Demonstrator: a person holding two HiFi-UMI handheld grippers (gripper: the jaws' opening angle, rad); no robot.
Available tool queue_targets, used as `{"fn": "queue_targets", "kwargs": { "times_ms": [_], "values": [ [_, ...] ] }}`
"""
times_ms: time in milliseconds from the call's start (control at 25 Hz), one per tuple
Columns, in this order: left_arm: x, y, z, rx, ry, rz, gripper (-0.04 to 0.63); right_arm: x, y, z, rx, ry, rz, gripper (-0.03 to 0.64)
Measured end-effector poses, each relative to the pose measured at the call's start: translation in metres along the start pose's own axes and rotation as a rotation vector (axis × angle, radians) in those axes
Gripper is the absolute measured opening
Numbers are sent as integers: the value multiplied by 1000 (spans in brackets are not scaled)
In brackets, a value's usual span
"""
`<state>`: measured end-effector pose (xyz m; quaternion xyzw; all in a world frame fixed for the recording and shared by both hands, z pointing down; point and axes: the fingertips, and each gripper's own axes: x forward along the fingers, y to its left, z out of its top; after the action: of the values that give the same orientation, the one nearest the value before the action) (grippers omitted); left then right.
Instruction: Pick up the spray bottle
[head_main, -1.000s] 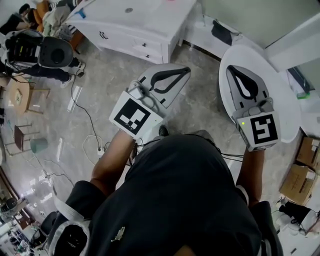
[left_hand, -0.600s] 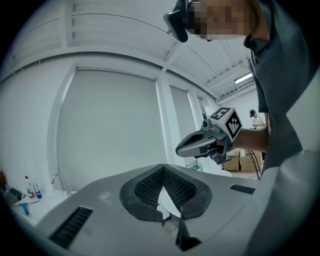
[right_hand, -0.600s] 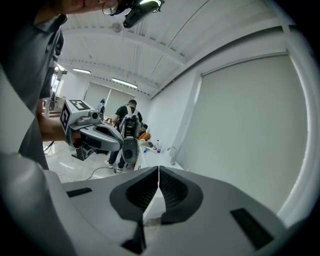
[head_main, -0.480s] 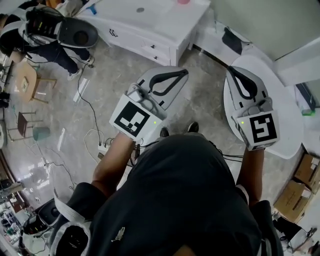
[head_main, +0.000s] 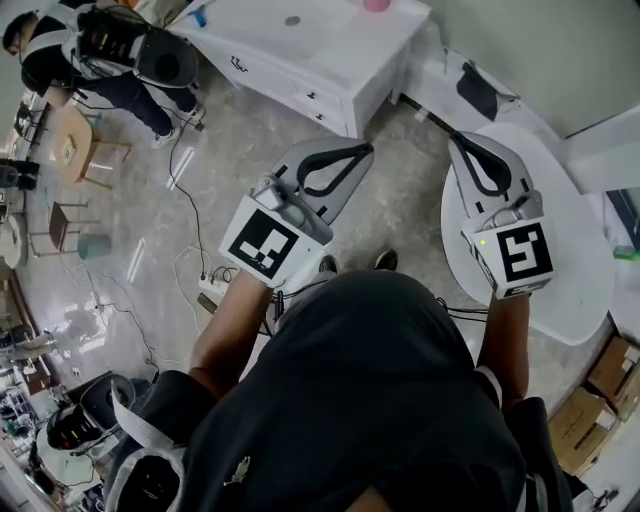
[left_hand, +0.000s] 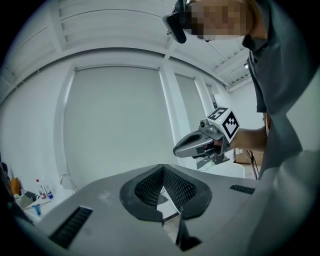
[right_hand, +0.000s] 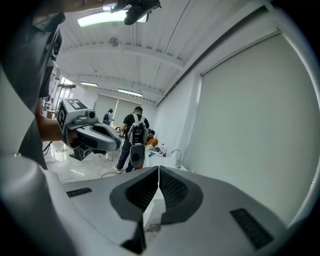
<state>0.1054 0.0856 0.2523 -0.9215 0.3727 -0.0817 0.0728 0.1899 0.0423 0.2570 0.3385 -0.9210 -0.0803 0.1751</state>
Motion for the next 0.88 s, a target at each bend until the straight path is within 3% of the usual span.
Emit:
{"fn": "queue_targets", "kwargs": {
  "times_ms": [160, 280, 400, 520, 680, 760, 840, 880],
  "values": [
    [11, 6, 2, -6, 6, 33, 3, 10, -15, -2, -11, 15, 38, 11],
    [12, -4, -1, -70, -21, 77, 3, 7, -16, -12, -61, 32, 69, 9],
    [11, -7, -12, -144, 17, 100, 3, 9, -15, -19, -60, 58, 90, 11],
    [16, 9, -13, -144, 54, 86, 3, 21, -19, -11, -26, 50, 94, 9],
    [30, 13, 0, -270, -24, 77, 3, 16, -38, 4, -110, 83, 64, 11],
    [21, 23, 1, -172, -9, 29, 3, 25, -28, 7, -75, 23, 22, 11],
    [15, 21, -7, -54, 26, -11, 3, 26, -16, -8, -2, 32, 1, 11],
    [16, 18, -13, -31, 43, -23, 3, 24, -16, -16, 23, 52, -4, 11]
  ]
}}
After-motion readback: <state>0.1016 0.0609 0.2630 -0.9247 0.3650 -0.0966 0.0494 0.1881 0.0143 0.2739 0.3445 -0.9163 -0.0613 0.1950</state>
